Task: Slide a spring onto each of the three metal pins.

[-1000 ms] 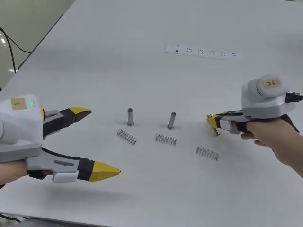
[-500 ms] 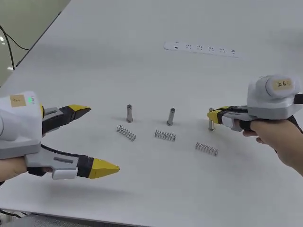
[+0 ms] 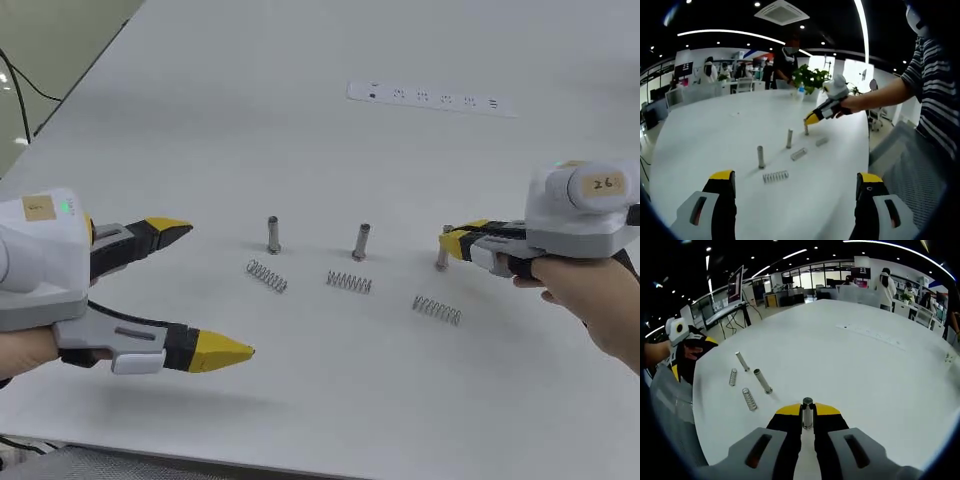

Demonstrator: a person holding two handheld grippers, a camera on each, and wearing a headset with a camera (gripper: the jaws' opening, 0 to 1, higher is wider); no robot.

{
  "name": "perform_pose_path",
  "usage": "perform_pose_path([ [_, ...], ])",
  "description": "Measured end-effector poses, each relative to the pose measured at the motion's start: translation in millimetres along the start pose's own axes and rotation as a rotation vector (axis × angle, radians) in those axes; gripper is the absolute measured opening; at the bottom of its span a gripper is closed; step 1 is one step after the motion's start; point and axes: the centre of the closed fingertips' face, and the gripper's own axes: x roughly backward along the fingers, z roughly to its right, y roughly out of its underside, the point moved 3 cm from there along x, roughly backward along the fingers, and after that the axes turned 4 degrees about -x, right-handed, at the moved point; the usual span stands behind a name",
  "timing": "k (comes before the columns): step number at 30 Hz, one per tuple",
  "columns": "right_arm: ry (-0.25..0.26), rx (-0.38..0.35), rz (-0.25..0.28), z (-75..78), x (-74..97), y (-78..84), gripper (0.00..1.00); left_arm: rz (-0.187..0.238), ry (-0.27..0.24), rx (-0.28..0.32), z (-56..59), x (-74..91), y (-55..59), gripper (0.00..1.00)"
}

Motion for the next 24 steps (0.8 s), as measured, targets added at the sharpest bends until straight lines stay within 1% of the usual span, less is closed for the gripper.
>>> perform_pose_path([
  [4, 0.003, 0.014, 0.000, 0.0, 0.9, 1.2, 0.05, 0.006, -0.002, 0.004, -0.6, 0.1, -1.3, 0.98],
  [8, 0.002, 0.005, 0.006, 0.9, 1.6, 2.9, 0.05, 0.016, -0.009, 0.004, -2.0, 0.3, -3.6, 0.98],
  [13, 0.004, 0.008, 0.006, 1.4, 2.3, 4.3, 0.05, 0.018, -0.014, 0.004, -2.9, 0.0, -3.8, 0.98],
  [16, 0.007, 0.009, 0.006, 0.3, 3.0, 5.8, 0.05, 0.014, -0.012, 0.004, -2.4, -0.3, -2.1, 0.98],
  [21, 0.006, 0.031, 0.000, -2.5, 3.2, 7.9, 0.06, 0.014, -0.010, 0.005, -2.1, 0.2, -1.3, 0.98],
  [24, 0.015, 0.044, -0.002, -2.9, 3.0, 8.1, 0.06, 0.016, -0.012, 0.007, -2.1, 0.5, -2.0, 0.98],
])
